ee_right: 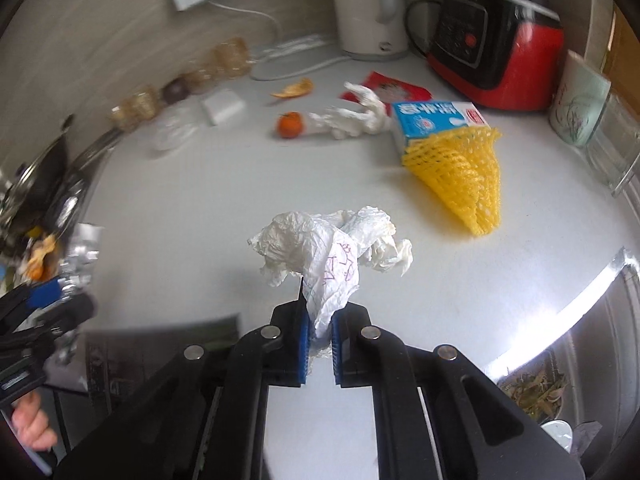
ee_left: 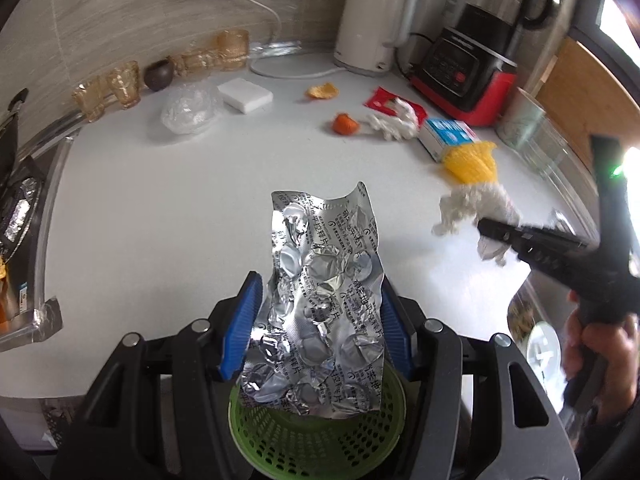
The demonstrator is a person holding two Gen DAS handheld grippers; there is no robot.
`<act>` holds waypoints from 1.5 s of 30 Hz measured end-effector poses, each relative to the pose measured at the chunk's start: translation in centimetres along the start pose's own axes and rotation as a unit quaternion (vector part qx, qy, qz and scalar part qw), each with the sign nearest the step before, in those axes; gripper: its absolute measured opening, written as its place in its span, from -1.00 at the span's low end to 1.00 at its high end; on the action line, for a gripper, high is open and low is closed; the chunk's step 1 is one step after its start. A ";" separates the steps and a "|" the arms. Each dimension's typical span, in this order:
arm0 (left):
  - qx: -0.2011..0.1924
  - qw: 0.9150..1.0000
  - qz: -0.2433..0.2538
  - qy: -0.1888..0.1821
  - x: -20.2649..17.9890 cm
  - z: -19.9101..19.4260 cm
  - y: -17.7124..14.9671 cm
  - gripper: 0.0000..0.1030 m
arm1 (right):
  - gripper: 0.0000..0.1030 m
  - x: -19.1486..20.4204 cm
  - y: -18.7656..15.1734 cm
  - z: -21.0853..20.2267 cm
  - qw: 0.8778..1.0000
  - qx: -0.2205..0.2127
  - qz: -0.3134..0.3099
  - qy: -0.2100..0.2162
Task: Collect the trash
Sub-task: 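Drop the foil pack into the green basket with the left tool while the right tool drops the tissue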
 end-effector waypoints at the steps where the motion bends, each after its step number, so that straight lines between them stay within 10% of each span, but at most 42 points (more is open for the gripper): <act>1: 0.005 1.000 0.008 -0.005 0.0 -0.2 -0.7 0.07 | -0.82 0.5 -0.4 -0.7 1.000 0.000 -0.006 0.005; 18: 0.160 0.982 0.096 -0.027 -0.2 2.3 -12.3 0.26 | -0.81 7.7 -6.8 -3.0 0.994 0.066 -0.062 0.068; 36: 0.108 0.992 0.069 -0.017 3.1 0.6 -10.1 0.74 | -0.78 10.2 -9.0 -1.7 0.984 0.111 -0.098 0.100; 45: 0.100 0.994 0.041 -0.007 6.1 0.6 -8.3 0.74 | 0.14 10.8 -8.8 -0.5 0.982 0.130 -0.092 0.102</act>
Point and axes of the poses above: each gripper's, at about its wrist camera, not at the fingertips, and z roughly the way its jaws point, x to its left, y to its top, the point moved 4 cm from there along z, roughly the way its jaws point, and after that the axes turned 1 degree about -y, right-handed, at the moved point
